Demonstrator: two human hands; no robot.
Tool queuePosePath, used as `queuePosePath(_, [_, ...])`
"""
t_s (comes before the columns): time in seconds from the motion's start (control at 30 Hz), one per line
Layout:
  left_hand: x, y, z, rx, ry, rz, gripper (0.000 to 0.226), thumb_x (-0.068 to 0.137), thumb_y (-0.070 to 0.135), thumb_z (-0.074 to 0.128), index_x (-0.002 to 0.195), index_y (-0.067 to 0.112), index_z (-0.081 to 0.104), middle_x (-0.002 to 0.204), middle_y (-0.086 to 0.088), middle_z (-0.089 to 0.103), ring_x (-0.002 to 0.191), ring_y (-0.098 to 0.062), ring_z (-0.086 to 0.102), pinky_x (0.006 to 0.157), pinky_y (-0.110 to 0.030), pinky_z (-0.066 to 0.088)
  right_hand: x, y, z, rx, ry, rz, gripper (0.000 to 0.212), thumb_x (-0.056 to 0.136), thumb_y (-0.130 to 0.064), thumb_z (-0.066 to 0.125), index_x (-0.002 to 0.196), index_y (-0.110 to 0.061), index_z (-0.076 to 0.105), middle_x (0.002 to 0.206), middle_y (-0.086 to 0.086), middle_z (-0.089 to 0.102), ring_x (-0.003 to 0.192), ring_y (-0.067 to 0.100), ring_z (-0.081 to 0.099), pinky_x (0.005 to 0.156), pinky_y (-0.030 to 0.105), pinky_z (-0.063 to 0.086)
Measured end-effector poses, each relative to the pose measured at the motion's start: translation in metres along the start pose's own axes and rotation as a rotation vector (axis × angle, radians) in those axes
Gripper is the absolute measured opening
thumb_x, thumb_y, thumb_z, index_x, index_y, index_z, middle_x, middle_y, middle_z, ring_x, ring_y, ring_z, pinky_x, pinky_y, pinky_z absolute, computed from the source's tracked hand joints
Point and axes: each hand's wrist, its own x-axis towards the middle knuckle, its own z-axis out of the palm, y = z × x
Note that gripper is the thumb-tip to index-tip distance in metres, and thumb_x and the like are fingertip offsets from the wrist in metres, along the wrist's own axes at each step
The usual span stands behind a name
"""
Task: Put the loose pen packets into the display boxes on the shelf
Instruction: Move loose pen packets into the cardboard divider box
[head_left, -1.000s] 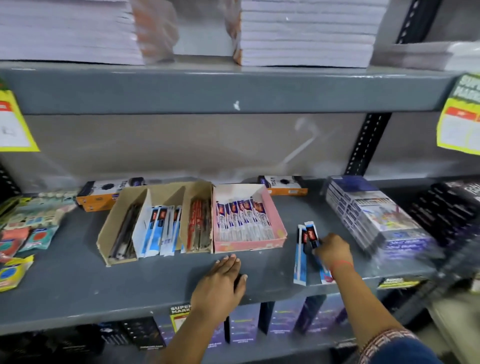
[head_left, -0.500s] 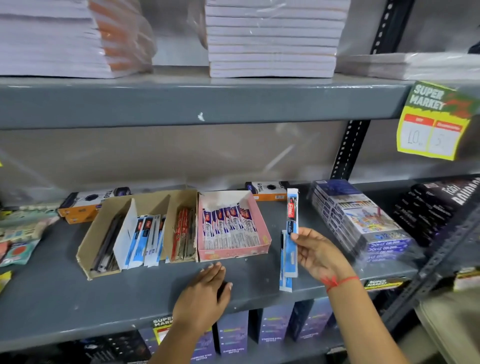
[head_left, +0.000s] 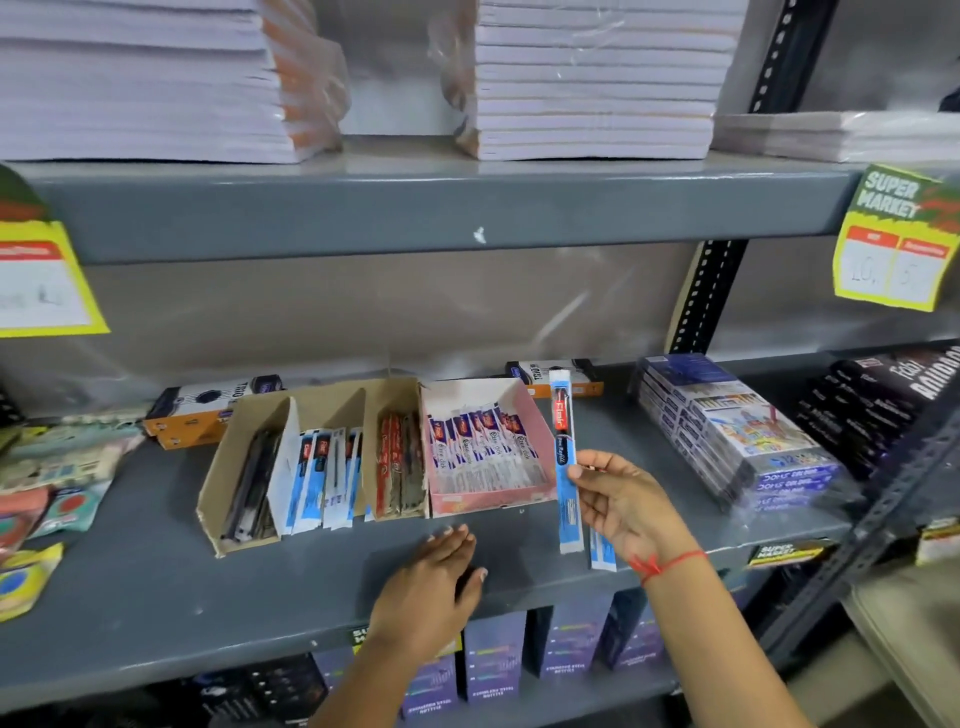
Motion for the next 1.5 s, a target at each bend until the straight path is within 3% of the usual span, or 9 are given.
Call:
queuePosePath(0.17, [-0.030,-0.047,-0.021,-0.004,0.049,-0.083,0.059,0.094,0.053,0.019,0.144,0.023,0.029,0.151,0.011,0.020,0.138,-0.006,0.011,0.104,-0.013,0.005,0.002,0.015,0.056,-0.109,-0.058,-0.019,0.027,0.083,0.012,0.057,0.080,-0.015,0.057,0.076,0.008,0.066,0.059,0.013,0.065,0.052,0.018,0.056])
queuePosePath(0.27, [-0.053,-0.087,-0.037,-0.008,0.066,-0.191,0.052,0.099,0.046,0.028,0.146,0.025,0.026,0.152,0.012,0.016,0.138,-0.006,0.010,0.106,-0.018,0.016,0.008,0.025,0.101,-0.229,-0.103,-0.044,0.034,0.081,0.016,0.055,0.078,-0.017,0.054,0.075,0.008,0.061,0.065,0.016,0.059,0.059,0.023,0.049])
queuePosePath(0.43, [-0.080,-0.139,-0.047,0.012,0.131,-0.280,0.056,0.094,0.050,0.019,0.143,0.026,0.033,0.150,0.013,0.023,0.135,-0.011,0.025,0.099,-0.027,0.035,0.028,0.046,0.181,-0.499,-0.187,-0.129,0.037,0.080,0.018,0.053,0.070,-0.017,0.051,0.066,0.006,0.054,0.057,0.014,0.051,0.050,0.022,0.043])
queuePosePath(0.53, [-0.081,-0.144,-0.044,-0.008,0.132,-0.240,0.059,0.083,0.047,0.028,0.115,0.017,0.066,0.123,0.004,0.061,0.107,-0.016,0.060,0.072,-0.027,0.052,0.046,0.064,0.218,-0.678,-0.184,-0.160,0.035,0.077,0.015,0.058,0.066,-0.018,0.053,0.068,0.005,0.054,0.060,0.017,0.053,0.053,0.026,0.046])
queuePosePath(0.63, [-0.082,-0.144,-0.044,-0.027,0.187,-0.189,0.046,0.079,0.040,0.040,0.097,0.014,0.074,0.099,0.000,0.072,0.086,-0.015,0.068,0.053,-0.024,0.053,0.064,0.082,0.243,-0.894,-0.136,-0.182,0.027,0.079,0.010,0.055,0.067,-0.014,0.060,0.087,0.014,0.064,0.081,0.024,0.060,0.075,0.037,0.055])
queuePosePath(0.8, [-0.080,-0.144,-0.044,-0.004,0.188,-0.186,0.045,0.075,0.039,0.041,0.093,0.015,0.075,0.095,0.001,0.073,0.084,-0.014,0.068,0.060,-0.022,0.051,0.078,0.105,0.266,-1.214,-0.093,-0.257,0.023,0.087,0.003,0.043,0.087,-0.003,0.065,0.115,0.026,0.066,0.109,0.037,0.062,0.094,0.039,0.051])
queuePosePath(1.07, [-0.078,-0.147,-0.038,-0.006,0.189,-0.178,0.046,0.074,0.037,0.043,0.095,0.011,0.074,0.099,-0.004,0.072,0.087,-0.017,0.068,0.073,-0.026,0.053,0.088,0.123,0.268,-1.400,-0.036,-0.323,0.031,0.087,0.002,0.043,0.109,0.003,0.065,0.113,0.024,0.067,0.105,0.036,0.064,0.089,0.039,0.052])
queuePosePath(1.3, [-0.079,-0.143,-0.041,0.013,0.185,-0.174,0.046,0.075,0.035,0.043,0.095,0.007,0.073,0.097,-0.006,0.072,0.087,-0.020,0.068,0.068,-0.028,0.053,0.058,0.093,0.244,-1.168,0.047,-0.530,0.027,0.086,0.001,0.043,0.089,0.001,0.069,0.099,0.023,0.071,0.093,0.036,0.066,0.077,0.032,0.051])
queuePosePath(1.5, [-0.080,-0.138,-0.035,0.124,0.073,-0.190,0.063,0.095,0.044,0.019,0.100,0.012,0.073,0.103,-0.003,0.071,0.095,-0.018,0.066,0.076,-0.028,0.052,0.040,0.050,0.168,-0.838,0.376,-0.673,0.021,0.083,0.003,0.049,0.087,-0.002,0.070,0.093,0.019,0.073,0.086,0.035,0.065,0.065,0.022,0.036])
